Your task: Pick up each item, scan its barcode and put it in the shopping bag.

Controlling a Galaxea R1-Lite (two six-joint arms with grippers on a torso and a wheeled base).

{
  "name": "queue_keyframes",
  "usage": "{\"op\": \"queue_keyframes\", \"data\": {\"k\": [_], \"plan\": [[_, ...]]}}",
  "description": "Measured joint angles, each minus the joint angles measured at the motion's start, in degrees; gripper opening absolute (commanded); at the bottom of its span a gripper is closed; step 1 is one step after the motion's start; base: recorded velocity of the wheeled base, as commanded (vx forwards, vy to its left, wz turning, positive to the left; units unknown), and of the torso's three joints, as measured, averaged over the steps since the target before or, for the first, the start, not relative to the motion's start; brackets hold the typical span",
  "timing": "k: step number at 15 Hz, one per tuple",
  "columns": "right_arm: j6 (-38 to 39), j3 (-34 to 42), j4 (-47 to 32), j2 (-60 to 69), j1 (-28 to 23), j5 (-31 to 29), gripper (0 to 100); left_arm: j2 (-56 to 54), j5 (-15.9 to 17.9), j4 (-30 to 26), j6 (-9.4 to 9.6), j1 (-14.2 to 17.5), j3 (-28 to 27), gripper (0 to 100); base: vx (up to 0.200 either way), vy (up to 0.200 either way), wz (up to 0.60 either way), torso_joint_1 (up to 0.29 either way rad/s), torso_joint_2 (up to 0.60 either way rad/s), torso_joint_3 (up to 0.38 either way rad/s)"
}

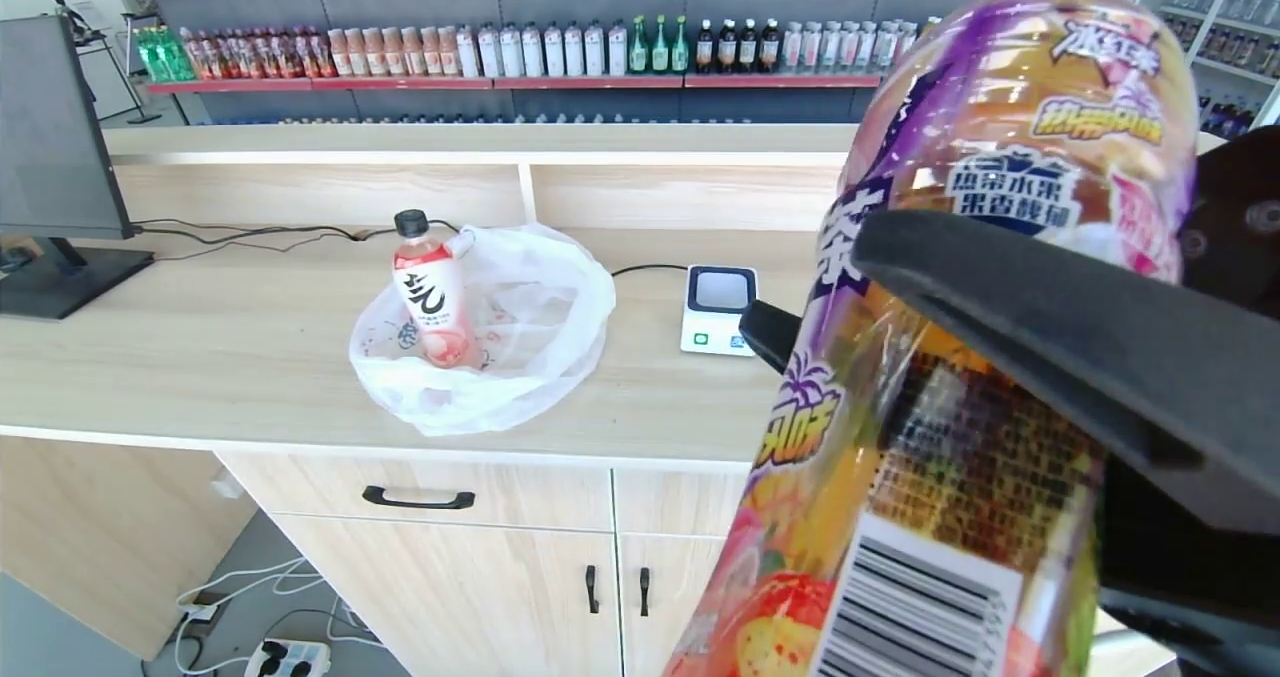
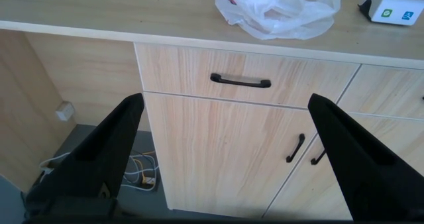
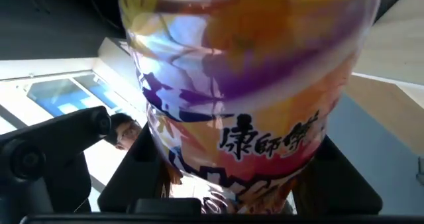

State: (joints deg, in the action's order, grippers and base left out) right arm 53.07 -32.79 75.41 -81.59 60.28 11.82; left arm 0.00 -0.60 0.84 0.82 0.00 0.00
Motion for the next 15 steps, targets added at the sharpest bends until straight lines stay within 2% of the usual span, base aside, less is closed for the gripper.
{"op": "queue_keyframes", "data": {"k": [2, 4, 6, 8, 11, 13, 15], "plan": [[-3.1, 0.7, -0.1, -0.1, -1.1, -0.1, 0, 0.0, 0.0, 0.0, -0.02, 0.0, 0.0, 100, 0.000, 0.000, 0.00, 0.000, 0.00, 0.000], [-11.8, 1.3, 0.0, -1.0, -7.9, -1.5, 0, 0.0, 0.0, 0.0, -0.02, 0.0, 0.0, 100, 0.000, 0.000, 0.00, 0.000, 0.00, 0.000], [-27.8, 2.0, -1.2, -2.0, -14.6, -2.7, 0, 0.0, 0.0, 0.0, -0.02, 0.0, 0.0, 100, 0.000, 0.000, 0.00, 0.000, 0.00, 0.000], [-41.0, 2.3, -3.7, -2.8, -18.6, -3.4, 0, 0.0, 0.0, -0.1, -0.04, 0.0, 0.0, 100, 0.000, 0.000, 0.00, 0.000, 0.00, 0.000], [-54.5, 0.6, -4.9, -5.0, -27.1, -6.1, 0, 0.0, 0.0, 0.0, -0.17, 0.0, 0.0, 100, 0.000, 0.000, 0.00, 0.000, 0.00, 0.000], [-60.6, -1.9, -4.9, -6.9, -33.9, -6.4, 0, 0.0, 0.0, 0.0, -0.22, 0.0, 0.0, 100, 0.000, 0.000, 0.00, 0.000, 0.00, 0.000], [-62.2, -3.8, -4.4, -9.3, -38.7, -6.5, 0, 0.0, 0.0, 0.0, -0.28, 0.0, 0.0, 100, -0.200, 0.000, 0.00, 0.002, 0.00, 0.002]]}}
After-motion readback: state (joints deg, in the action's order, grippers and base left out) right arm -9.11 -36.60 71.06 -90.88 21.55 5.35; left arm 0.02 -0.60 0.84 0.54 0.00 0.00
